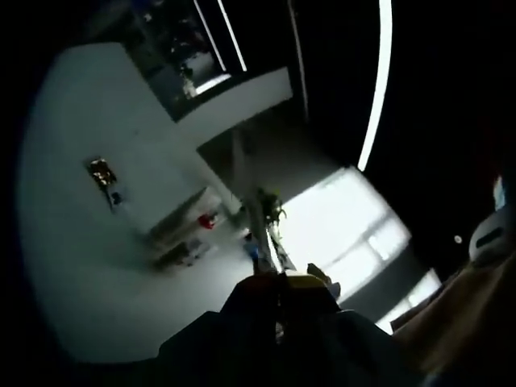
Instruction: Arrange the skincare products in the storage area until every visible bottle or jar stands upright without overlapping.
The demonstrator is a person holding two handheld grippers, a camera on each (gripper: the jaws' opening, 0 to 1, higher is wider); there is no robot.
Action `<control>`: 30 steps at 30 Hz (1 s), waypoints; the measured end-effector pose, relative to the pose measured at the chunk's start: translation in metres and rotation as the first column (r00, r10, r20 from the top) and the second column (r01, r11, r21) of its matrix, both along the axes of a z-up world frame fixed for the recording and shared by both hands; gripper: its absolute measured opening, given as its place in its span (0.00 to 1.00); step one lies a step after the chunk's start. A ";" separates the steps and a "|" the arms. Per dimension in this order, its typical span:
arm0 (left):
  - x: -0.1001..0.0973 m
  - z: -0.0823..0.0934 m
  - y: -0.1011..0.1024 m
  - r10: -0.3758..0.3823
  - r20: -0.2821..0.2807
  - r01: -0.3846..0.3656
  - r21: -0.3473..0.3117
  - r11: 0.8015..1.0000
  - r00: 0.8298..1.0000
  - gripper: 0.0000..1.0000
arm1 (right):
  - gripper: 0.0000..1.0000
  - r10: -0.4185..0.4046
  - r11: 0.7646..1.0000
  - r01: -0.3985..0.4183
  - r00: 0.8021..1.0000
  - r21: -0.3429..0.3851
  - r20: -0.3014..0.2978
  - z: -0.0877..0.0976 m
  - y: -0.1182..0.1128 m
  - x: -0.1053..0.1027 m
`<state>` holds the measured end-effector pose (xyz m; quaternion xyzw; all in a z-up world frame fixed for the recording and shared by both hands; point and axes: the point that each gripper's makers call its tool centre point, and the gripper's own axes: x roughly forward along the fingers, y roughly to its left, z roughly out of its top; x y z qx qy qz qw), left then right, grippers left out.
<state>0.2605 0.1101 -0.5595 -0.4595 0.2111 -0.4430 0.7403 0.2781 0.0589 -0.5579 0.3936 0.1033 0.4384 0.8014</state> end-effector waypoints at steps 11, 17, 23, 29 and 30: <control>0.016 -0.023 0.002 0.027 -0.075 -0.026 0.002 1.000 0.997 0.00 | 0.49 -0.038 0.996 0.037 0.999 -0.078 -0.009 -0.014 -0.013 0.005; 0.026 -0.031 0.001 0.033 -0.104 -0.032 0.005 0.999 0.994 0.00 | 0.57 -0.065 0.990 0.063 0.998 -0.124 -0.008 -0.023 -0.020 0.008; 0.036 -0.041 0.001 0.041 -0.131 -0.039 0.014 0.999 0.991 0.00 | 0.64 -0.091 0.982 0.087 0.996 -0.169 -0.019 -0.032 -0.028 0.011; 0.044 -0.053 -0.002 0.039 -0.157 -0.033 0.037 0.999 0.987 0.00 | 0.73 -0.123 0.971 0.116 0.992 -0.210 -0.023 -0.039 -0.036 0.016; 0.045 -0.054 -0.002 0.039 -0.160 -0.033 0.038 0.999 0.986 0.00 | 0.74 -0.127 0.969 0.120 0.992 -0.218 -0.021 -0.040 -0.037 0.016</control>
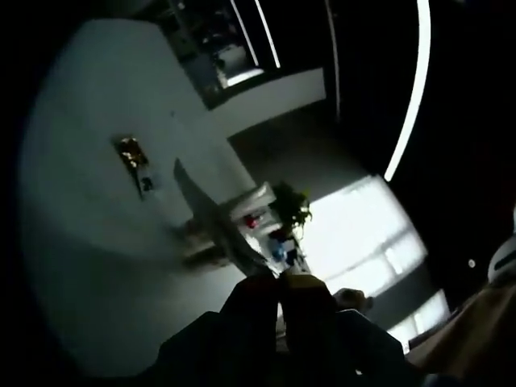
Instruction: Arrange the skincare products in the storage area until every visible bottle or jar stands upright without overlapping.
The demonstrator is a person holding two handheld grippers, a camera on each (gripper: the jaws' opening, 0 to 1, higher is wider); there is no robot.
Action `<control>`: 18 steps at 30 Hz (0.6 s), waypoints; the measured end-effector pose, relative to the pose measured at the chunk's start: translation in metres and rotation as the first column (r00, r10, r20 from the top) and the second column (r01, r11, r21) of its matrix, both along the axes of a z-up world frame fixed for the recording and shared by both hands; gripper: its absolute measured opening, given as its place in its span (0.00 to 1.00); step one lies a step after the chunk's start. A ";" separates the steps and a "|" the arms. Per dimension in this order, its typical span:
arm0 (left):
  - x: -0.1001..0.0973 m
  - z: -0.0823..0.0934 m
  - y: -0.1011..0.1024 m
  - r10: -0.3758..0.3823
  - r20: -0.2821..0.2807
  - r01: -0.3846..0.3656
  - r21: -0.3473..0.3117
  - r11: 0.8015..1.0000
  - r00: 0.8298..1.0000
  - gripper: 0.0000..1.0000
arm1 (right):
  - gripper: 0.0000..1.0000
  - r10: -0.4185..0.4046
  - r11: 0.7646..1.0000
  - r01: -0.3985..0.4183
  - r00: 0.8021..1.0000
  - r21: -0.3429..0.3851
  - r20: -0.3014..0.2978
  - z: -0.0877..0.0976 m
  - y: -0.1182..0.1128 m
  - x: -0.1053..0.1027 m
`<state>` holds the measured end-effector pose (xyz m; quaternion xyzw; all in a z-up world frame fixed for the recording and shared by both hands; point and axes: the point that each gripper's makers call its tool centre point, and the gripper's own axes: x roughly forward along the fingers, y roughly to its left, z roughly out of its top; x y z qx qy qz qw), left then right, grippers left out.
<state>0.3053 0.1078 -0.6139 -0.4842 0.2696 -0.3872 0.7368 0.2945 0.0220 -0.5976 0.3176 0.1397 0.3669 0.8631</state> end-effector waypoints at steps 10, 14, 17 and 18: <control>0.010 -0.021 -0.004 -0.008 -0.043 0.009 0.028 1.000 0.999 0.00 | 0.85 -0.030 0.998 0.029 0.999 -0.063 -0.020 -0.008 -0.009 0.004; 0.013 -0.029 -0.005 -0.010 -0.056 0.012 0.045 0.999 0.998 0.00 | 0.88 -0.043 0.994 0.040 0.999 -0.102 -0.025 -0.012 -0.013 0.004; 0.014 -0.034 -0.006 -0.013 -0.066 0.017 0.052 0.998 0.998 0.00 | 0.89 -0.051 0.987 0.047 0.998 -0.153 -0.027 -0.017 -0.017 0.004; 0.015 -0.037 -0.006 -0.014 -0.071 0.018 0.056 0.998 0.997 0.00 | 0.90 -0.056 0.985 0.051 0.998 -0.163 -0.028 -0.018 -0.019 0.004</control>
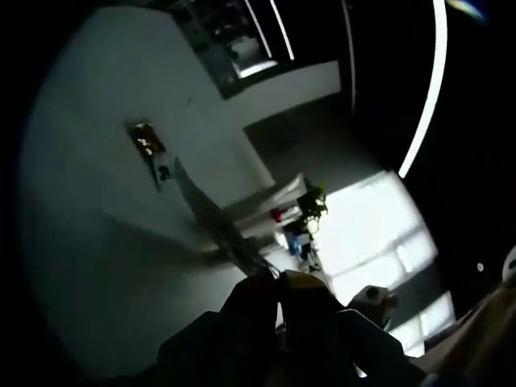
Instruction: Arrange the skincare products in the storage area until every visible bottle or jar stands upright without overlapping.
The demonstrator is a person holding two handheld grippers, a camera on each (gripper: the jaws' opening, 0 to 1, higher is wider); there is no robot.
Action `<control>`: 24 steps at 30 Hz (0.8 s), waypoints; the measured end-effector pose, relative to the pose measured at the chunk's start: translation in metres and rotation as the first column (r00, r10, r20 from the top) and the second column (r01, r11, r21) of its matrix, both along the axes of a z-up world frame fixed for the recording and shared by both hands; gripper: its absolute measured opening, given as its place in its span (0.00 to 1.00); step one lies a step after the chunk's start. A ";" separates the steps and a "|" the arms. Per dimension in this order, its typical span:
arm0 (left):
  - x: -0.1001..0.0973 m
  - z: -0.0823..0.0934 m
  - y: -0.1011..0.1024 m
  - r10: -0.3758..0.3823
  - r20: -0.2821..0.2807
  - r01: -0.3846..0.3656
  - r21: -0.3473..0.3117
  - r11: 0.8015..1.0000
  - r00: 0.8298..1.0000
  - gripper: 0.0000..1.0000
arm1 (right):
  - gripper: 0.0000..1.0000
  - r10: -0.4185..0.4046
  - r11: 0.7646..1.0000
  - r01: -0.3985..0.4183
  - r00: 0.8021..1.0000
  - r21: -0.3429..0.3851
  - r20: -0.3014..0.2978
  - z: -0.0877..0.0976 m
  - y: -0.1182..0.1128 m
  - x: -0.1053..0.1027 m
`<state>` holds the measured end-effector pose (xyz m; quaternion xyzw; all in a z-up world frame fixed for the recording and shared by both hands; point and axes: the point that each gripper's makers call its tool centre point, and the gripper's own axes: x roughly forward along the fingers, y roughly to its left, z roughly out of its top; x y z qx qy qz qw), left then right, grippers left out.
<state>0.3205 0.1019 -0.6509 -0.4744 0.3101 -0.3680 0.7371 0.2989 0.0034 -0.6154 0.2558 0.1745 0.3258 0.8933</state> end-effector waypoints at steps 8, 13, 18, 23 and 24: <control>0.004 -0.015 -0.003 -0.012 -0.028 0.013 0.022 1.000 1.000 0.00 | 0.96 -0.048 0.996 0.047 0.999 -0.073 -0.015 -0.010 -0.015 0.000; 0.007 -0.023 -0.005 -0.019 -0.042 0.020 0.037 0.999 0.999 0.00 | 0.99 -0.086 0.992 0.083 0.996 -0.097 -0.029 -0.016 -0.024 0.003; 0.009 -0.031 -0.007 -0.021 -0.055 0.024 0.056 0.998 0.998 0.00 | 0.99 -0.105 0.987 0.100 0.994 -0.125 -0.032 -0.020 -0.028 0.003; 0.011 -0.039 -0.008 -0.019 -0.066 0.024 0.066 0.998 0.998 0.00 | 0.99 -0.112 0.981 0.104 0.993 -0.162 -0.043 -0.027 -0.030 0.002; 0.011 -0.042 -0.008 -0.018 -0.069 0.023 0.073 0.997 0.997 0.00 | 0.99 -0.109 0.980 0.100 0.993 -0.172 -0.045 -0.028 -0.030 0.001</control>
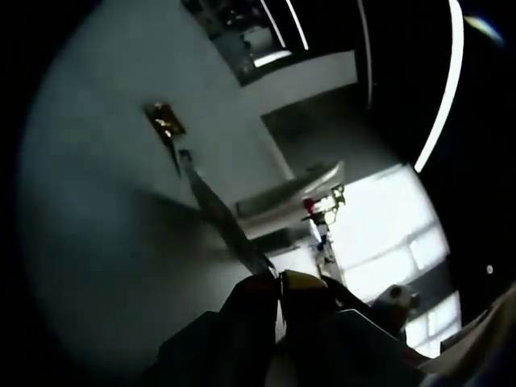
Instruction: Arrange the skincare products in the storage area until every visible bottle or jar stands upright without overlapping.
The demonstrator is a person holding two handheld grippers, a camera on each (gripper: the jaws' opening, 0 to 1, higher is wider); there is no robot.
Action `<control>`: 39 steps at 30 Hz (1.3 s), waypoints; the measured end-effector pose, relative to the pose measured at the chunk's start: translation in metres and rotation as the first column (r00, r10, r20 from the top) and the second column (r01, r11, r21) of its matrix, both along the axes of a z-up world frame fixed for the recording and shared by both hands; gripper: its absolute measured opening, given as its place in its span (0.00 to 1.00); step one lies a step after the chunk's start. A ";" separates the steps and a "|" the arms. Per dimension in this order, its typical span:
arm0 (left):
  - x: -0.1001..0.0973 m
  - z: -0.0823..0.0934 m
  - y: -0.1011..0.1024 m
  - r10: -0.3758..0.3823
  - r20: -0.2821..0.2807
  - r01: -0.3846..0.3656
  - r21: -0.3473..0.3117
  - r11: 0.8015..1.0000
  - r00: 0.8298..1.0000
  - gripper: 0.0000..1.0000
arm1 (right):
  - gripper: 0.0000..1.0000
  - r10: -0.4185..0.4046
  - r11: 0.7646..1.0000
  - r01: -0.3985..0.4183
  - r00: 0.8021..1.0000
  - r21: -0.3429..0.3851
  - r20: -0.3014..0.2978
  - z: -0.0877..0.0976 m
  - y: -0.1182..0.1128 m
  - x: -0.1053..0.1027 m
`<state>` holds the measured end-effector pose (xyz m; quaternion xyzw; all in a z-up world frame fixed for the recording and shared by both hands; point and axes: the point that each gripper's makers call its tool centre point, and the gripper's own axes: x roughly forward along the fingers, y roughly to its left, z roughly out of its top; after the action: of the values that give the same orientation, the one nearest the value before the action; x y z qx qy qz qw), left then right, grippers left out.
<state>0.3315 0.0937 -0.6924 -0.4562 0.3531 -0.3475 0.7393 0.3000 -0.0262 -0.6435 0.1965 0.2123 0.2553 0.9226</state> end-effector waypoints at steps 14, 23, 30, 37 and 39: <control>-0.005 -0.041 0.000 -0.014 -0.060 0.021 0.115 0.993 0.998 0.00 | 0.99 0.003 1.000 -0.003 1.000 -0.025 -0.017 -0.006 0.000 -0.001; -0.007 -0.061 0.007 -0.070 0.008 0.065 0.292 0.954 0.997 0.03 | 0.98 0.006 1.000 -0.006 1.000 -0.031 -0.020 -0.008 0.000 -0.001; -0.002 -0.069 0.019 -0.145 0.098 0.078 0.496 0.865 0.985 0.15 | 0.99 0.022 0.999 -0.023 0.999 -0.048 -0.023 -0.010 0.003 -0.002; 0.001 -0.070 0.025 -0.237 0.150 0.098 0.612 0.785 0.960 0.20 | 0.98 0.023 0.998 -0.024 0.999 -0.049 -0.025 -0.010 0.003 -0.002; 0.001 -0.070 0.026 -0.251 0.157 0.097 0.635 0.767 0.955 0.21 | 0.98 0.023 0.999 -0.024 0.999 -0.048 -0.025 -0.010 0.003 -0.002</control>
<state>0.3328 0.1200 -0.7628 -0.1089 0.3994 -0.3305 0.8481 0.2978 -0.0235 -0.6539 0.1748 0.2319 0.2586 0.9213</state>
